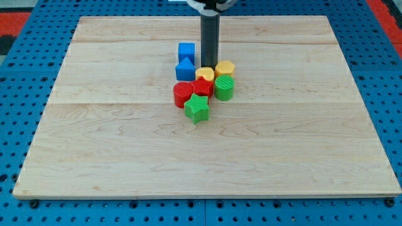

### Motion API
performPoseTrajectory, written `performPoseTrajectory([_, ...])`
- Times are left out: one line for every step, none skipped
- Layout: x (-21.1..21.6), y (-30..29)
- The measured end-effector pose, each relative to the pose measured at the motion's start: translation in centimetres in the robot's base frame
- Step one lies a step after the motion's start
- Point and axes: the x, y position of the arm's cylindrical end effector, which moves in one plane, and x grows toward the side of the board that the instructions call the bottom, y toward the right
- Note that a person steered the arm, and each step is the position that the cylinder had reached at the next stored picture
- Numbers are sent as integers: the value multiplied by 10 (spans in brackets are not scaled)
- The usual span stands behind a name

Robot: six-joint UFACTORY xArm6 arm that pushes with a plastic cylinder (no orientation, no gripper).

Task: Push the yellow hexagon into the yellow heart

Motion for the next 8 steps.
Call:
performPoseTrajectory([25, 2])
performPoseTrajectory([25, 2])
performPoseTrajectory([19, 2])
performPoseTrajectory([-15, 2])
performPoseTrajectory([-41, 19])
performPoseTrajectory([-39, 46])
performPoseTrajectory([-14, 55])
performPoseTrajectory([20, 55])
